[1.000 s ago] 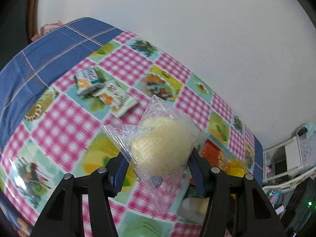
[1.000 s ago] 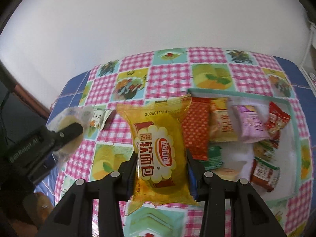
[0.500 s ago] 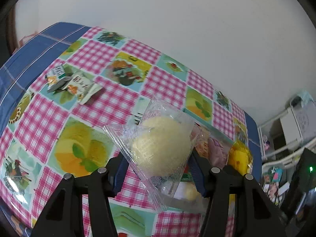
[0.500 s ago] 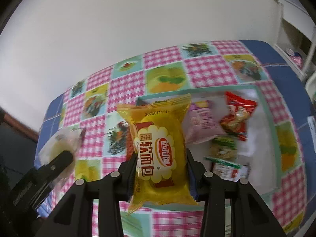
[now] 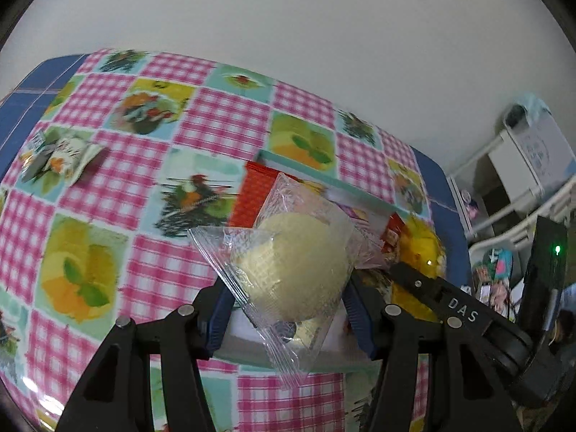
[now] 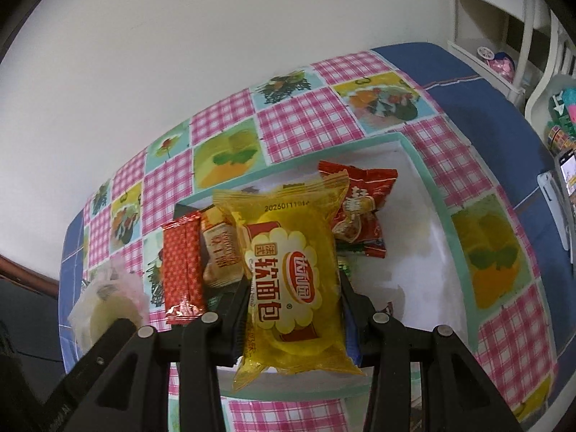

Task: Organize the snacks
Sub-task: 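Carry the bagged bun and yellow bread pack in both tools over the white tray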

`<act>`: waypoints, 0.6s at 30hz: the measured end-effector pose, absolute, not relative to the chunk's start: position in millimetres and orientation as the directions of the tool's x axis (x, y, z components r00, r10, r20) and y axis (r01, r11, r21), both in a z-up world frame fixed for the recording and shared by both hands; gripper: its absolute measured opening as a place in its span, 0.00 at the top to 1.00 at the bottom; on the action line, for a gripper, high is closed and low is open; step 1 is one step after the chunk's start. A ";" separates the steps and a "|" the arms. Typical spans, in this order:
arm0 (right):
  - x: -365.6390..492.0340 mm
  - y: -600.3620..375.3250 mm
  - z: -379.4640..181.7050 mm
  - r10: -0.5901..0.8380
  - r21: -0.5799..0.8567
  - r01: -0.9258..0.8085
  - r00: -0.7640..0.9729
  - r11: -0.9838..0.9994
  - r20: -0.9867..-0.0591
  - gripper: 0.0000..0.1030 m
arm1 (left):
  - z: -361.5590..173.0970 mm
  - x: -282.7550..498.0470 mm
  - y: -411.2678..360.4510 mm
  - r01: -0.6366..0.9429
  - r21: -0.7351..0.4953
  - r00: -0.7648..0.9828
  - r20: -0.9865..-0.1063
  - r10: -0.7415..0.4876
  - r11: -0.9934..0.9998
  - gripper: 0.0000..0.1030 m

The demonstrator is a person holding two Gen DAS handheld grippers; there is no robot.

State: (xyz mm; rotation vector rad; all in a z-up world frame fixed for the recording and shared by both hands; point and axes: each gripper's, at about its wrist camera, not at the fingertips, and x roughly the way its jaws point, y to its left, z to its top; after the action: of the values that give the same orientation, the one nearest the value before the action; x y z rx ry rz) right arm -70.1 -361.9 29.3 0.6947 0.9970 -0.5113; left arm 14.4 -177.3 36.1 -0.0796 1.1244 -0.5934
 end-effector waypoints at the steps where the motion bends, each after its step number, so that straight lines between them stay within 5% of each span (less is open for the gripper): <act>1: -71.6 -364.0 27.8 -0.077 0.291 0.677 0.458 0.676 -0.886 0.56 | 35.5 13.8 -181.9 0.414 -0.346 0.294 -0.825 -0.483 0.842 0.43; 18: -103.2 -410.1 2.4 -0.115 0.232 0.753 0.377 0.616 -0.919 0.56 | 15.8 8.2 -213.2 0.431 -0.359 0.245 -0.836 -0.491 0.828 0.43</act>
State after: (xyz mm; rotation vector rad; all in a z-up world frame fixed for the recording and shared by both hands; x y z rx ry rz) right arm -103.2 -410.1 2.4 0.7239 1.0448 -0.6213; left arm 8.2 -213.2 15.8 -0.0592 1.1637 -0.6294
